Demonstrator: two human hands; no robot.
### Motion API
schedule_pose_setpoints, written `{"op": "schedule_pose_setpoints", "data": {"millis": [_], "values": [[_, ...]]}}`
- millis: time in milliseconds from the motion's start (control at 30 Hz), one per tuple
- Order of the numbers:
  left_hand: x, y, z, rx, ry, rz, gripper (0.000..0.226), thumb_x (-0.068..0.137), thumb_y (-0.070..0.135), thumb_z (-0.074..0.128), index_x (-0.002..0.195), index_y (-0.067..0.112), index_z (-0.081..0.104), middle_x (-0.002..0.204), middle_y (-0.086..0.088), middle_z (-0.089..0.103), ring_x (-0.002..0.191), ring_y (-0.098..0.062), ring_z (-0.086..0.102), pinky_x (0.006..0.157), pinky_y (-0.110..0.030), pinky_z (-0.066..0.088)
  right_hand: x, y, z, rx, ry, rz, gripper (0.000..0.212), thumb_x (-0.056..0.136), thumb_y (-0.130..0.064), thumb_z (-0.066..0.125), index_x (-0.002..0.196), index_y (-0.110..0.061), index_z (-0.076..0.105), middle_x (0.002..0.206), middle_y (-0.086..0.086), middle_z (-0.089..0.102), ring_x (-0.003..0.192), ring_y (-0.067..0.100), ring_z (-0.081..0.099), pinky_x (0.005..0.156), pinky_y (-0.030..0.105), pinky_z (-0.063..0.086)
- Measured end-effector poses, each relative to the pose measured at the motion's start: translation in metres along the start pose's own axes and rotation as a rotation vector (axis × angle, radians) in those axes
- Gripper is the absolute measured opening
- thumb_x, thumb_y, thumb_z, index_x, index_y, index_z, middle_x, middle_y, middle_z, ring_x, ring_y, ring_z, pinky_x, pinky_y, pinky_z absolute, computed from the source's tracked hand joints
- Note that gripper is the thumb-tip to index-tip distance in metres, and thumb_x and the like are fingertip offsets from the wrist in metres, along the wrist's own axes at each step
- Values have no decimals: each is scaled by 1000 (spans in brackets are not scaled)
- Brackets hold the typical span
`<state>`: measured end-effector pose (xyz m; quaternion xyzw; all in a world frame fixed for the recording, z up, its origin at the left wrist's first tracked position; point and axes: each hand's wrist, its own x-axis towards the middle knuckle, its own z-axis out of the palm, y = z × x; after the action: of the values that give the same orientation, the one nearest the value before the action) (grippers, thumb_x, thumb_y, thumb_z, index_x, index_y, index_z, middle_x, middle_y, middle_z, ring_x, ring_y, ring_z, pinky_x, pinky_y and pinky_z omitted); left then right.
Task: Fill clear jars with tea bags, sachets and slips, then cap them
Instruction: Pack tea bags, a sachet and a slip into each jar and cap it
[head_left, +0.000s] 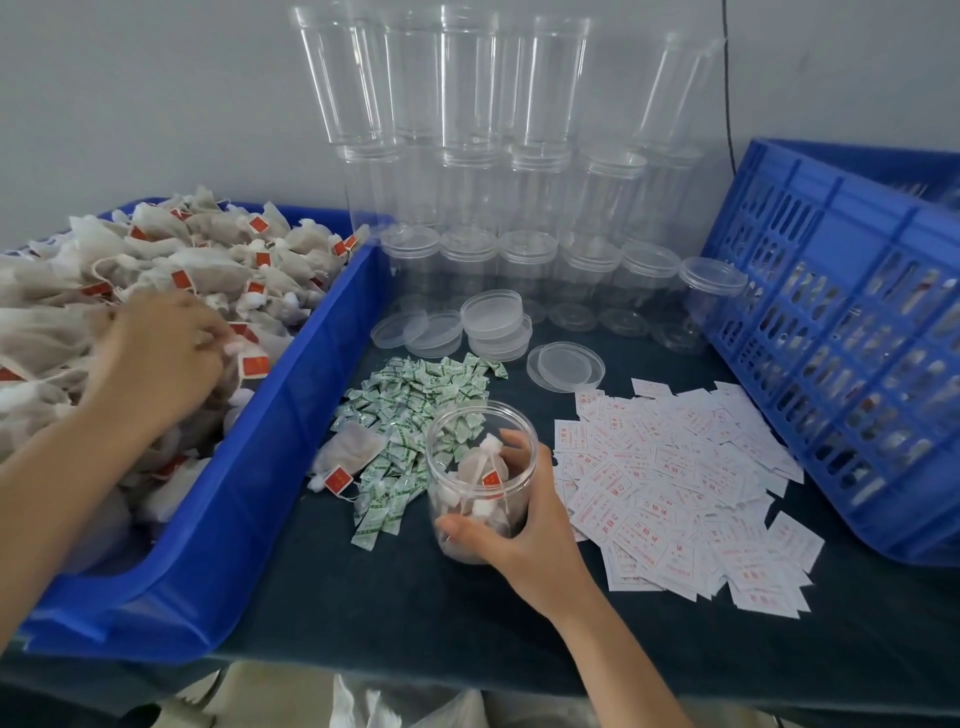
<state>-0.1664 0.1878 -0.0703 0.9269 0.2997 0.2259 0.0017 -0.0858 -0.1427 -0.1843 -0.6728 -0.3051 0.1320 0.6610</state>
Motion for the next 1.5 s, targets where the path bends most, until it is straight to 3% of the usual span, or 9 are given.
{"op": "schedule_pose_setpoints", "data": {"millis": [133,300,533,733,867,1167,1333,1400,1500], "values": [[-8,15,-15,-322,243,49,20,90,33,37,92,27,56,91,-5,60,89,-30,57,81,-50,49,0,0,0,-11,8,-4,85,67,-33,90,135,-35,40,123,-32,58,114,-4,60,89,7,45],[-39,90,-46,-725,232,110,32,96,15,51,85,45,50,83,28,58,77,15,54,68,-3,43,1,-1,0,-16,1,3,86,67,-32,90,137,-31,39,121,-32,59,114,-2,61,89,9,46],[-87,165,-37,-777,-69,345,14,94,19,57,106,20,64,96,14,66,93,6,59,79,-5,43,0,-2,0,-38,-2,0,83,71,-18,90,137,-25,40,120,-24,62,113,1,62,89,12,48],[-99,160,-17,-865,-267,228,76,66,82,55,127,39,45,121,30,49,114,17,43,89,-10,38,0,-3,0,-60,6,-21,87,69,-37,90,139,-29,40,129,-18,59,123,9,58,98,19,47],[-118,162,11,-1072,-500,141,111,45,78,71,139,44,23,130,36,39,122,20,36,99,-12,36,-1,-7,-2,-53,-12,-22,82,75,-43,82,141,-30,37,129,-28,55,123,-1,55,95,9,43],[-130,166,44,-1451,-328,91,114,42,75,79,130,11,47,122,-4,63,120,-15,57,101,-24,45,-15,-17,-4,-277,-199,-97,79,87,-64,64,149,-45,18,140,-37,43,135,-11,40,103,7,35],[-132,164,53,-1440,-260,118,75,57,45,81,119,12,55,114,-7,66,112,-20,62,98,-29,48,2,-22,-25,-300,-222,14,55,97,-51,55,136,-11,53,135,6,63,124,10,60,106,26,43],[-135,168,55,-1435,-199,88,66,60,41,77,115,12,56,109,-6,66,108,-17,63,94,-25,49,18,-46,-33,-232,-210,217,59,107,-46,22,129,-13,65,126,-2,70,120,7,63,94,13,46],[-136,174,55,-1424,-145,68,63,61,42,76,113,13,56,106,-4,66,104,-13,63,92,-23,48,44,-52,-40,-271,-24,240,44,107,-38,39,112,-13,76,105,-5,77,101,4,70,90,18,52]]}}
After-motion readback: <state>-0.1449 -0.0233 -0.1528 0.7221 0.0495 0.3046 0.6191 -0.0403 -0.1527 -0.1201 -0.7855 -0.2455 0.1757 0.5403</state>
